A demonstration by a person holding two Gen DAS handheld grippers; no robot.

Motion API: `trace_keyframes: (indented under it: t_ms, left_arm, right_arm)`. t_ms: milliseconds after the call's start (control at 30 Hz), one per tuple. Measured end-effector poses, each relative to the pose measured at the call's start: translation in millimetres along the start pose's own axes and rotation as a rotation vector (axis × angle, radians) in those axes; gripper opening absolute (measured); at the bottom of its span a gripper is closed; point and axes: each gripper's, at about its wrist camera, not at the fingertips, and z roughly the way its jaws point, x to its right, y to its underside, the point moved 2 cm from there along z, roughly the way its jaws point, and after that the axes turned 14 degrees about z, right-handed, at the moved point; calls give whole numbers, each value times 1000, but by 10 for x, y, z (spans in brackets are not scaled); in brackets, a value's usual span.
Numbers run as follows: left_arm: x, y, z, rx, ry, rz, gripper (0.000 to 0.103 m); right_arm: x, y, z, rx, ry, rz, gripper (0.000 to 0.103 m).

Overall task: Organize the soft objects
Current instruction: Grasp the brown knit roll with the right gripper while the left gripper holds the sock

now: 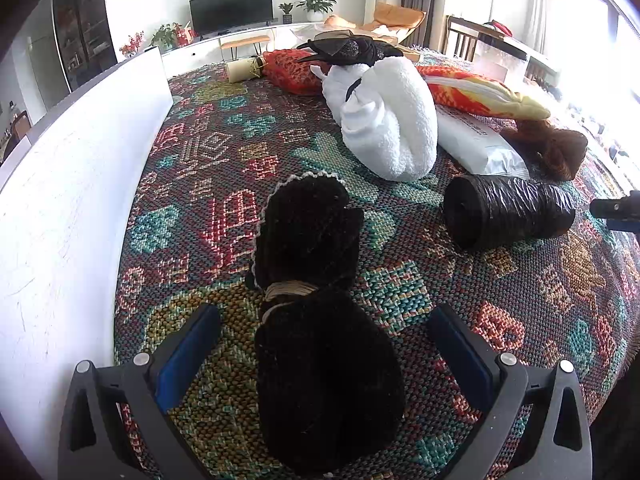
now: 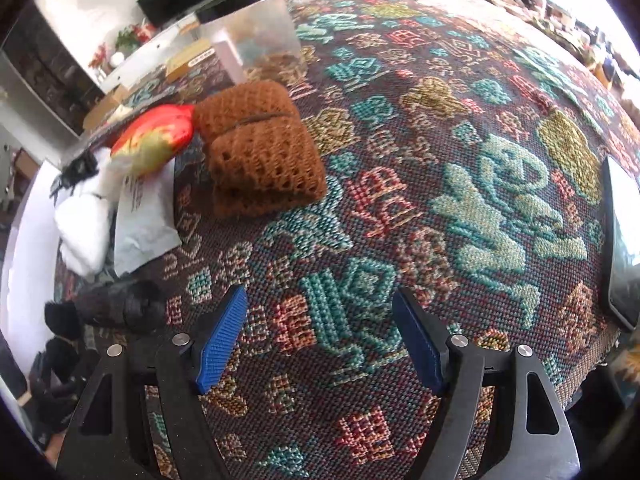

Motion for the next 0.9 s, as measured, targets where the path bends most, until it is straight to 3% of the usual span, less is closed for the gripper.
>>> trace_keyframes:
  t_ms: [133, 333, 467, 600, 700, 733, 800, 867, 900]
  left_arm:
    - [0, 2, 2, -1, 2, 1, 103]
    - [-8, 96, -104, -56, 39, -21, 103]
    - [-76, 212, -236, -46, 92, -87, 103]
    - [-138, 134, -201, -70, 39, -92, 102]
    - [-16, 32, -127, -86, -15, -6, 100]
    - [43, 19, -95, -93, -31, 29, 90]
    - [78, -3, -102, -62, 8, 30, 68]
    - [51, -35, -113, -47, 7, -1, 29]
    - [31, -46, -109, -46, -1, -13, 29]
  right_arm:
    - [-146, 114, 103, 106, 80, -107, 87]
    - [-110, 115, 89, 116, 64, -85, 88]
    - [-124, 108, 95, 116, 65, -86, 88]
    - [-140, 112, 94, 115, 62, -85, 88]
    - [-137, 82, 65, 112, 25, -58, 88]
    - [-109, 68, 58, 106, -9, -35, 88]
    - [-16, -32, 14, 87, -95, 22, 87]
    - [36, -179, -89, 114, -117, 38, 87]
    - [2, -278, -155, 142, -113, 15, 87]
